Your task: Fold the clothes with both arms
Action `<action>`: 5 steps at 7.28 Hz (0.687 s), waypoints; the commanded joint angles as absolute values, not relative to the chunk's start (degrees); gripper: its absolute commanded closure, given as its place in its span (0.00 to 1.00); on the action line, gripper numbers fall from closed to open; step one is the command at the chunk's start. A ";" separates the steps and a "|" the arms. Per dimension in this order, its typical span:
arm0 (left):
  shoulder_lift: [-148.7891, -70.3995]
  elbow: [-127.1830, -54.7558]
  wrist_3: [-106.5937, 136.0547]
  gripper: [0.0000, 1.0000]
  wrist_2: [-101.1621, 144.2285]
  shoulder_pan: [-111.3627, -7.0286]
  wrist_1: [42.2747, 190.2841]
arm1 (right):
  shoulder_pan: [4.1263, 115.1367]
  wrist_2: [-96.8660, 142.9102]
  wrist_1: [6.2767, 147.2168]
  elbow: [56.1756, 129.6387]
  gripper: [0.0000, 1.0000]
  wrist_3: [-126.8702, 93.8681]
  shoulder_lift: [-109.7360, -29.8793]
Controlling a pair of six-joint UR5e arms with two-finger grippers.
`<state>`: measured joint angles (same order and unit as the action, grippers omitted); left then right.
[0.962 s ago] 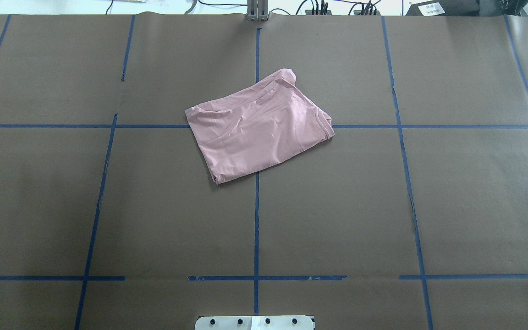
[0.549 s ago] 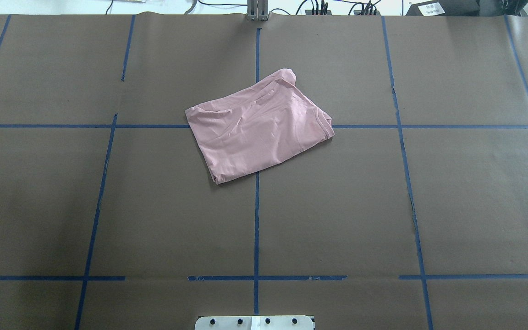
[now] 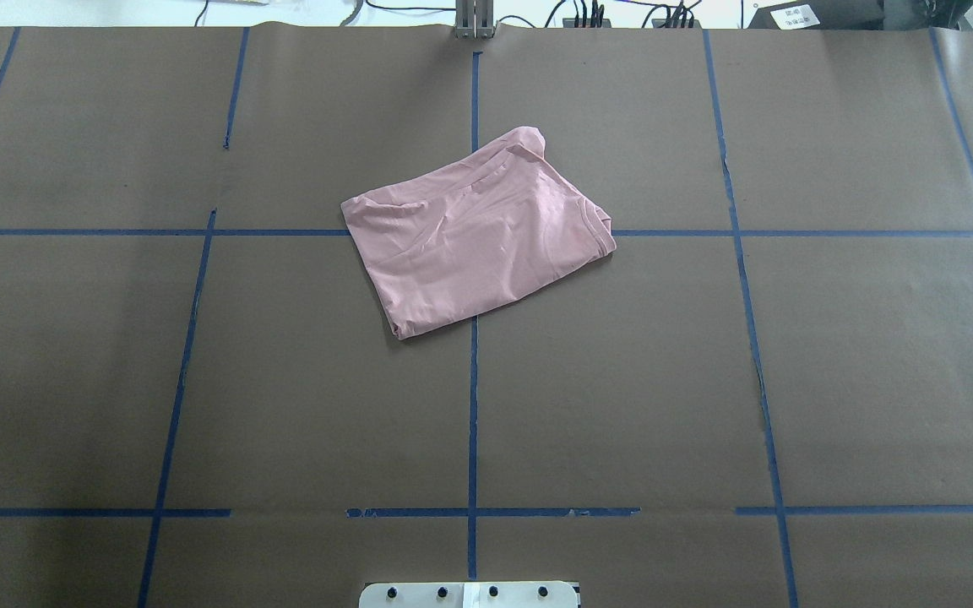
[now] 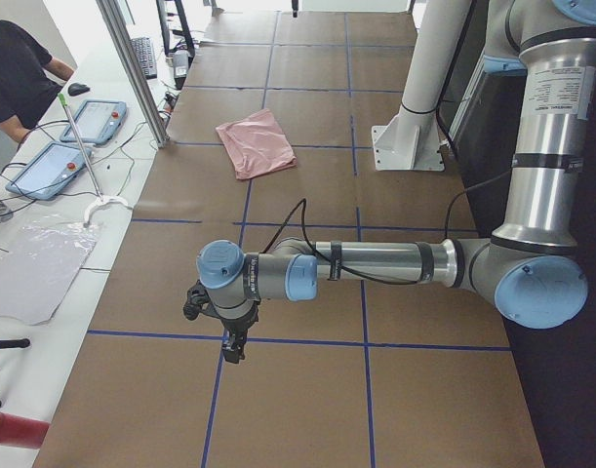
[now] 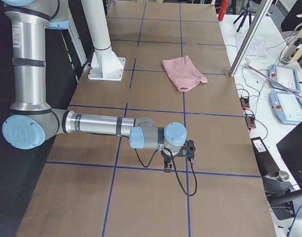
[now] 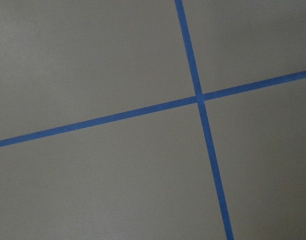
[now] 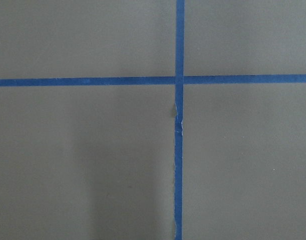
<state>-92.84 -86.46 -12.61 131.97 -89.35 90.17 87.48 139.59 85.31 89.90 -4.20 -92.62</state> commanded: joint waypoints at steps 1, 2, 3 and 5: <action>-92.81 -86.57 -12.57 0.00 132.10 -89.38 90.35 | 90.34 139.49 87.78 92.18 0.00 -4.66 -91.41; -92.81 -86.83 -12.66 0.00 132.19 -89.38 90.35 | 90.35 138.53 95.11 94.02 0.00 -5.35 -88.71; -92.81 -86.92 -12.57 0.00 132.19 -89.38 90.35 | 90.35 138.43 97.01 94.48 0.00 -5.36 -88.07; -92.90 -87.01 -12.57 0.00 132.10 -89.30 90.35 | 90.35 138.78 96.68 94.40 0.00 -5.27 -89.12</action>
